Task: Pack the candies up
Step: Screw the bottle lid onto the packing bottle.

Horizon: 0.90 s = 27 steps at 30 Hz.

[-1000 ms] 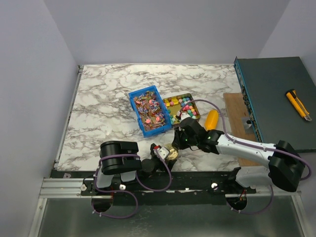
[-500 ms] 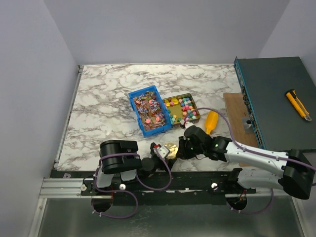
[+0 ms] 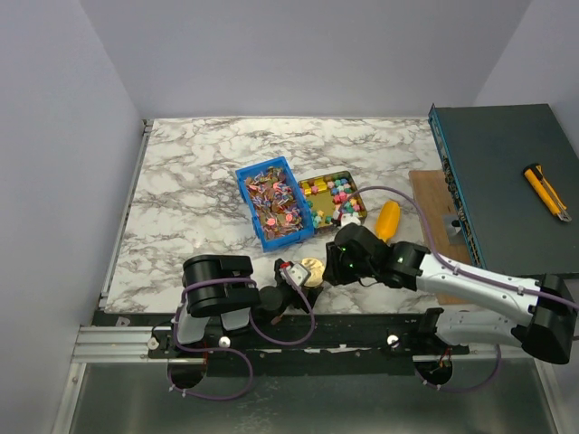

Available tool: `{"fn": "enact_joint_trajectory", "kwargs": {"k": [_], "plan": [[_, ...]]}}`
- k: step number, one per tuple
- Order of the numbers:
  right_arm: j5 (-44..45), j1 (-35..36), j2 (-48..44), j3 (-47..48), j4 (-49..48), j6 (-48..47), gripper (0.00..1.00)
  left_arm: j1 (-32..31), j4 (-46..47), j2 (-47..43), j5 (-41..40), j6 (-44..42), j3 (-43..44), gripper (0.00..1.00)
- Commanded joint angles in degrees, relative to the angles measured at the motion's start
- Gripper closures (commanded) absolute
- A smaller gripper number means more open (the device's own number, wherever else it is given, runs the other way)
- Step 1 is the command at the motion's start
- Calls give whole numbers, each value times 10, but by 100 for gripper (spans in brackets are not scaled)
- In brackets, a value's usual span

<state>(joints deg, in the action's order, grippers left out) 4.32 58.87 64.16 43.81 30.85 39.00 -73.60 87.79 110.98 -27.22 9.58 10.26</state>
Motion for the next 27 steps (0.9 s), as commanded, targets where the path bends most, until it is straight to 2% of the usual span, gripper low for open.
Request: {"fn": "enact_joint_trajectory", "kwargs": {"k": [1, 6, 15, 22, 27], "plan": [[97, 1, 35, 36, 5, -16, 64, 7, 37, 31, 5, 37, -22, 11], [108, 0, 88, 66, -35, -45, 60, 7, 37, 33, 10, 37, -23, 12], [79, -27, 158, 94, -83, -86, 60, 7, 37, 33, 13, 41, -24, 12], [41, -41, 177, 77, -110, -95, 60, 7, 37, 34, 12, 40, -23, 12], [16, -43, 175, 57, -127, -99, 65, 7, 37, 34, 13, 39, -22, 12]]}}
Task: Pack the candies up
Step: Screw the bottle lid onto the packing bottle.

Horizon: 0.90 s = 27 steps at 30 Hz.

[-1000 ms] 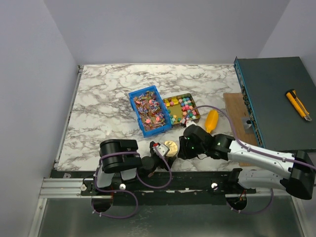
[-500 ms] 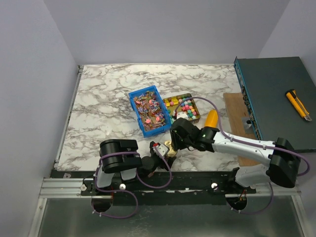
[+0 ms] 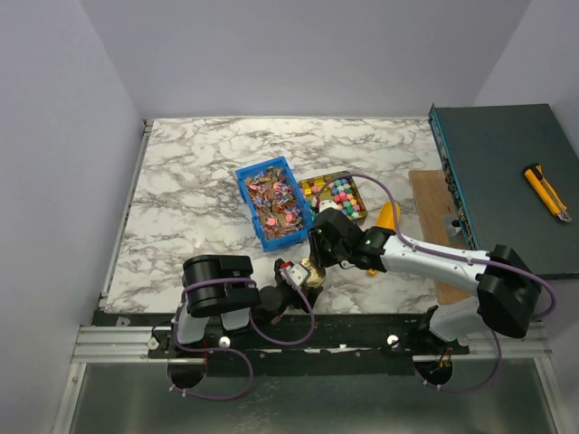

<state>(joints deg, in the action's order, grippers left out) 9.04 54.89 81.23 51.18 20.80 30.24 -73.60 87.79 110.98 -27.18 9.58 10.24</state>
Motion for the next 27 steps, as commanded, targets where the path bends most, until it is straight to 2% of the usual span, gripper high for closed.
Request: {"fn": "enact_joint_trajectory", "kwargs": {"k": [1, 14, 27], "plan": [[-37, -3, 2, -23, -29, -11, 66, 7, 37, 34, 12, 39, -22, 12], [-108, -3, -17, -85, -40, -4, 75, 11, 37, 33, 15, 44, -20, 12], [-98, 27, -71, -150, -6, 51, 79, 35, 36, 25, 27, 61, -24, 12]]}}
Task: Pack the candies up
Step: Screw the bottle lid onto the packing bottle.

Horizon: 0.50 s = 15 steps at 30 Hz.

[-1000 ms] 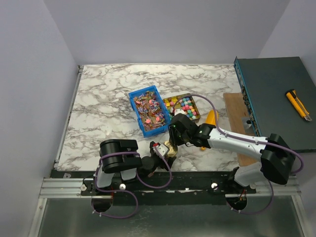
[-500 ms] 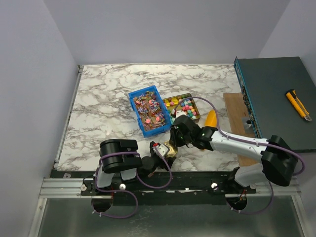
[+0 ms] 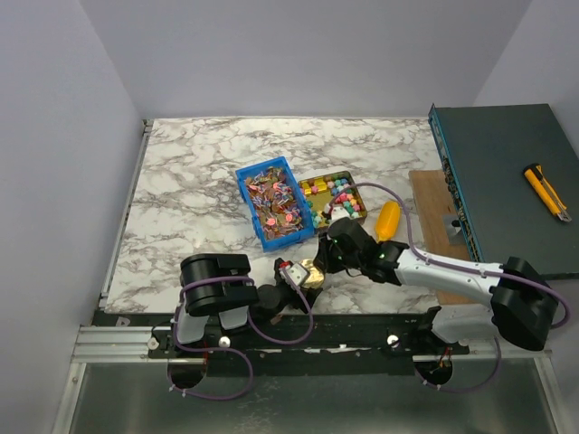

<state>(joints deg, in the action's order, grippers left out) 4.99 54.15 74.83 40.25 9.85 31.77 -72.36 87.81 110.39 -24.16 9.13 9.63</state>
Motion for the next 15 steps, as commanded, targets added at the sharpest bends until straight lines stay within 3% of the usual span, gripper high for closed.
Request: {"fn": "enact_joint_trajectory", "kwargs": {"k": [1, 15], "plan": [[-55, 39, -12, -44, 106, 42, 79, 25, 36, 30, -3, 68, -19, 12], [-10, 134, -48, -59, 128, 131, 79, 39, 36, 34, 2, 79, -19, 12]]}}
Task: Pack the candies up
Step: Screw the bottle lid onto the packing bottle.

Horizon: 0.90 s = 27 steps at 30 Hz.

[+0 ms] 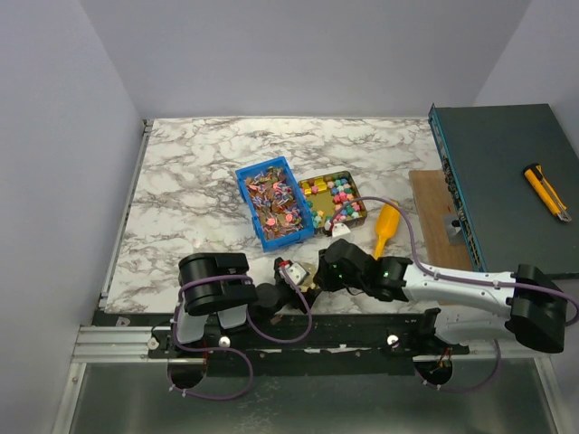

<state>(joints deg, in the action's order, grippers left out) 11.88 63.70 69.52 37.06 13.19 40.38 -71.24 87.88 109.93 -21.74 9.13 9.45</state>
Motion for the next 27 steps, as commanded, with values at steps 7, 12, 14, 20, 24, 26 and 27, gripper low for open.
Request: {"fn": "enact_joint_trajectory", "kwargs": {"k": [7, 12, 14, 20, 24, 26, 27], "plan": [[-41, 41, -45, -25, 145, 68, 79, 29, 35, 41, -20, 81, -18, 12], [5, 41, -77, -21, 179, 93, 77, 29, 36, 40, -16, 81, -18, 12], [17, 41, -83, -20, 186, 100, 75, 29, 36, 37, -16, 81, -20, 11], [40, 41, -87, -14, 196, 108, 68, 29, 36, 27, -5, 79, -22, 4], [48, 41, -91, -11, 196, 103, 65, 29, 36, 18, -2, 81, -25, 1], [50, 41, -93, -10, 195, 101, 62, 29, 36, 14, -5, 85, -29, 1], [50, 41, -94, -10, 194, 98, 61, 29, 36, 11, -5, 86, -31, 1]]}}
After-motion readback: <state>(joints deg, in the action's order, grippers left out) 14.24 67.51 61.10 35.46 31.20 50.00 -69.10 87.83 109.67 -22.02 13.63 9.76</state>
